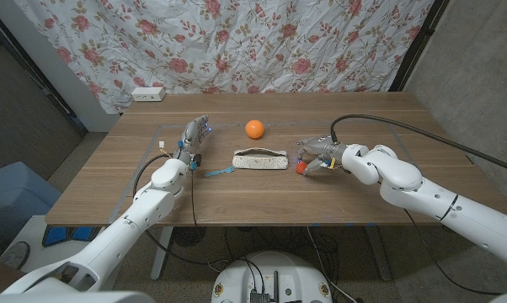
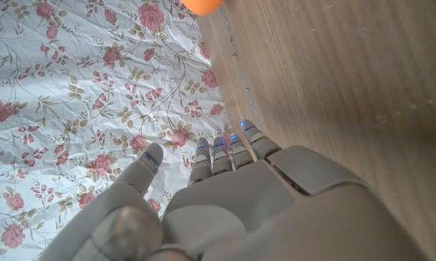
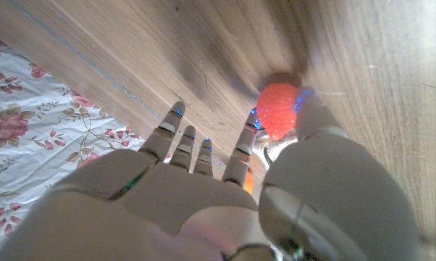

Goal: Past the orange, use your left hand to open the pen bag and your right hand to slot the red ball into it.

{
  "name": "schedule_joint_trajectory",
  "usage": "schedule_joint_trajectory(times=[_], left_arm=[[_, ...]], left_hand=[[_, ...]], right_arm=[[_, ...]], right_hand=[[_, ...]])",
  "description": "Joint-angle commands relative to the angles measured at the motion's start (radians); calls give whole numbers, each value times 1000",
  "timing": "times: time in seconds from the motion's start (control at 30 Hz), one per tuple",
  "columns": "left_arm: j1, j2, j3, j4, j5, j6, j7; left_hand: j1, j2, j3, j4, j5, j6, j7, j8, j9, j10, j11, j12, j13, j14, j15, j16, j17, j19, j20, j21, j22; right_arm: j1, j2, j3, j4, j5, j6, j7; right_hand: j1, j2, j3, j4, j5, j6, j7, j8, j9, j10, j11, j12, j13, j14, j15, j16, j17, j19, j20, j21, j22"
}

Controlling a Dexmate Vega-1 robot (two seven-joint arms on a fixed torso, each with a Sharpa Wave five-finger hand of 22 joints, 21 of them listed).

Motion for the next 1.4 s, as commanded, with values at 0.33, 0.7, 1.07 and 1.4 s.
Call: schedule_joint_trajectory(times=[0.33,0.7,1.07,1.4], left_arm=[[-14,7,3,-8,3,12,-6],[-10,47,11,-67,33,44,-2],[8,110,18,-152,90,95,17],[33,161,16,-239,140,149,51]], left_hand=[[-13,70,8,2,0,12,-1,-2,6,8,2,0,4,8,1,-1,4,8,1,4,2],[-13,68,10,-2,0,13,-2,-2,6,11,-1,1,4,6,2,-3,3,7,5,3,2],[4,55,8,-43,-6,53,-47,8,5,26,-16,5,4,11,-6,-2,0,12,5,3,1],[112,44,30,-203,-19,163,-86,27,5,74,-64,9,4,39,-50,0,0,44,-5,1,-2]], right_arm=[[-25,-7,23,6,23,15,-79],[-34,-17,42,-12,39,4,-86],[-45,-34,67,-40,57,4,-104],[-65,-45,94,-66,72,-12,-124]], right_hand=[[32,3,-5,1,6,83,-2,44,9,46,-20,10,0,29,-14,17,5,32,-7,0,3],[37,8,-6,3,5,104,-4,56,11,61,-25,10,-1,40,-22,21,7,44,-13,0,3],[40,10,-9,4,3,109,-5,60,12,74,-27,11,-1,47,-26,24,8,50,-17,-1,3],[42,14,-10,6,2,112,-5,63,13,82,-29,10,-1,54,-33,27,10,59,-22,-1,3]])
